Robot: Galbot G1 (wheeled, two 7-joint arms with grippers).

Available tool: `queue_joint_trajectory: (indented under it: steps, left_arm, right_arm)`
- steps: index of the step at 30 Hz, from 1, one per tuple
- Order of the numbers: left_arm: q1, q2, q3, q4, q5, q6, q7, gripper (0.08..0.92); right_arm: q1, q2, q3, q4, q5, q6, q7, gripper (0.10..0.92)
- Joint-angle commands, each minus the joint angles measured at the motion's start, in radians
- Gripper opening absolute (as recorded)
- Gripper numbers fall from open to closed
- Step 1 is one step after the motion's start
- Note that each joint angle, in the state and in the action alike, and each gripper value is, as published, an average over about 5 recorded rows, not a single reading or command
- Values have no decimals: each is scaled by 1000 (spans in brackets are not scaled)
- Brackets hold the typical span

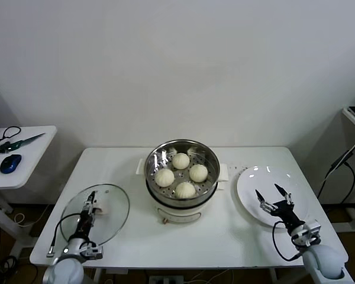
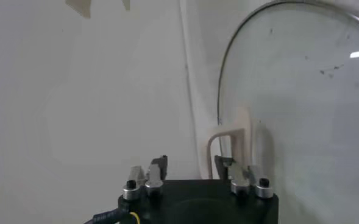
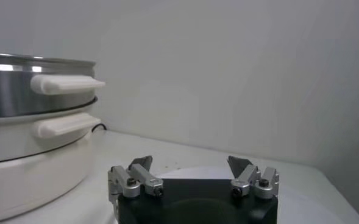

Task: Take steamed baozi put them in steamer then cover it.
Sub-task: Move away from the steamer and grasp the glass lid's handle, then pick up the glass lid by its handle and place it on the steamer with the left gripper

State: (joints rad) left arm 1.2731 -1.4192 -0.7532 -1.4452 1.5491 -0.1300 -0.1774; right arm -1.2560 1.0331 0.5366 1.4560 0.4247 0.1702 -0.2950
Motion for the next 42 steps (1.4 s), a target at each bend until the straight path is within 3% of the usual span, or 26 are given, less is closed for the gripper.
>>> queue_joint_trajectory:
  steps: [1,13,28,35,42]
  left_arm:
    - [-7,-4,1,27,-16,-12,-6,498]
    - [10,-2,3,-14,-42,-18,-16,173]
    - [206,27,16,-416,-215,90,23,157]
    - [309,67,58,-634,-217,343,29,154]
    - [293,200,198,-767,-207,571,96,154]
  right_arm:
    - [-2,12,2,-12,-26,6,-5,823]
    - [-6,25,9,-24,-40,18,-18,823]
    - [-5,23,17,-33,-41,28,-29,823]
    - [-2,13,17,-47,-45,30,-29,823]
    - [17,0,6,-69,-56,30,-28,823]
